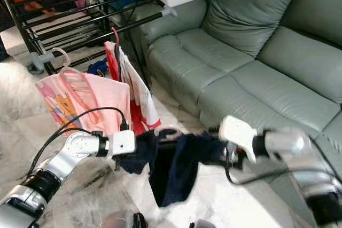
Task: Hang hanger
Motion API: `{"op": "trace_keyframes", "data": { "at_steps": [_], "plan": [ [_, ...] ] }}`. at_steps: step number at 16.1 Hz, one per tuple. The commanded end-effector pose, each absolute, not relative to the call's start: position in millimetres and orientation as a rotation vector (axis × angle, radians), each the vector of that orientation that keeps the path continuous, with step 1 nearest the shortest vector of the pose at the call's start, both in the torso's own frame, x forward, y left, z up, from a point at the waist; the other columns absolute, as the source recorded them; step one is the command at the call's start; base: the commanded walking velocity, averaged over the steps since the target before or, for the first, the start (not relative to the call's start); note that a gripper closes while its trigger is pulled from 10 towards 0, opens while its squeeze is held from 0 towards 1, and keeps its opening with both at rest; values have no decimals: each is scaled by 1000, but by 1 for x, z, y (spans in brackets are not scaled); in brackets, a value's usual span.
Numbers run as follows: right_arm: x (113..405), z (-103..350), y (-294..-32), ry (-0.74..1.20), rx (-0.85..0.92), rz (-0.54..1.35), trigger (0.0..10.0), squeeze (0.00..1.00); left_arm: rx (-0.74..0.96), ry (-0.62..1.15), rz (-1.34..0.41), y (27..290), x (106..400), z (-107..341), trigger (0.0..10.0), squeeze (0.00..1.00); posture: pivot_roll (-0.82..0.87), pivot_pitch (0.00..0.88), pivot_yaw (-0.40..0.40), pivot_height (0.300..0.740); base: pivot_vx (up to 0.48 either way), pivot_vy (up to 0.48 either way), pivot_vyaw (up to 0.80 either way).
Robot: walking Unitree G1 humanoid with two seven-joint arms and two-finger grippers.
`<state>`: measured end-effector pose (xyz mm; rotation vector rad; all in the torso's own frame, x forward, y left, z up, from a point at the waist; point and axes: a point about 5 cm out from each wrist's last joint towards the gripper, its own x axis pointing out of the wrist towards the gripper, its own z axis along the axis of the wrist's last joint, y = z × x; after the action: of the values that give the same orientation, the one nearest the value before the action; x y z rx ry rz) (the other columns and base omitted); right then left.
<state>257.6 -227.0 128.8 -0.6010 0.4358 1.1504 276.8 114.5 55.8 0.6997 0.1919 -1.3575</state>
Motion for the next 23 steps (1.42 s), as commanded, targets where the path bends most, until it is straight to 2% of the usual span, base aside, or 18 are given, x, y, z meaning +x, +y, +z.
{"op": "trace_keyframes", "data": {
  "at_steps": [1,2,3,4,9,10,11,12,18,23],
  "plan": [
    [259,128,-225,440,-615,1177,10000,1000,706,157,-1375,113,277,61,0,0,-43,0,62,740,0,0,0],
    [261,125,-226,460,-622,1195,10000,1000,704,158,-1405,112,274,60,0,0,-43,0,62,740,0,0,0],
    [262,122,-227,486,-621,1219,10000,690,705,156,-1431,111,272,60,0,0,-41,0,62,740,0,0,0],
    [264,119,-228,507,-622,1237,10000,0,698,151,-1450,109,271,60,0,0,-41,0,62,740,0,0,0],
    [275,93,-218,616,-561,1332,10000,0,695,120,-1488,96,272,63,0,0,-39,0,62,740,0,0,0],
    [278,89,-214,627,-558,1344,3059,0,691,114,-1497,94,271,64,0,0,-39,0,62,740,0,0,0],
    [279,88,-213,631,-562,1350,3686,0,690,116,-1501,94,271,64,0,0,-37,0,62,740,0,0,0],
    [282,84,-210,647,-602,1375,0,0,689,117,-1512,93,270,63,0,0,-36,0,62,740,0,0,0],
    [299,89,-210,632,-772,1365,0,0,687,129,-1530,92,269,62,0,0,-34,0,62,740,0,0,0],
    [308,95,-211,574,-795,1345,0,0,684,137,-1533,92,269,60,0,0,-39,0,63,740,0,0,0]
  ]
}}
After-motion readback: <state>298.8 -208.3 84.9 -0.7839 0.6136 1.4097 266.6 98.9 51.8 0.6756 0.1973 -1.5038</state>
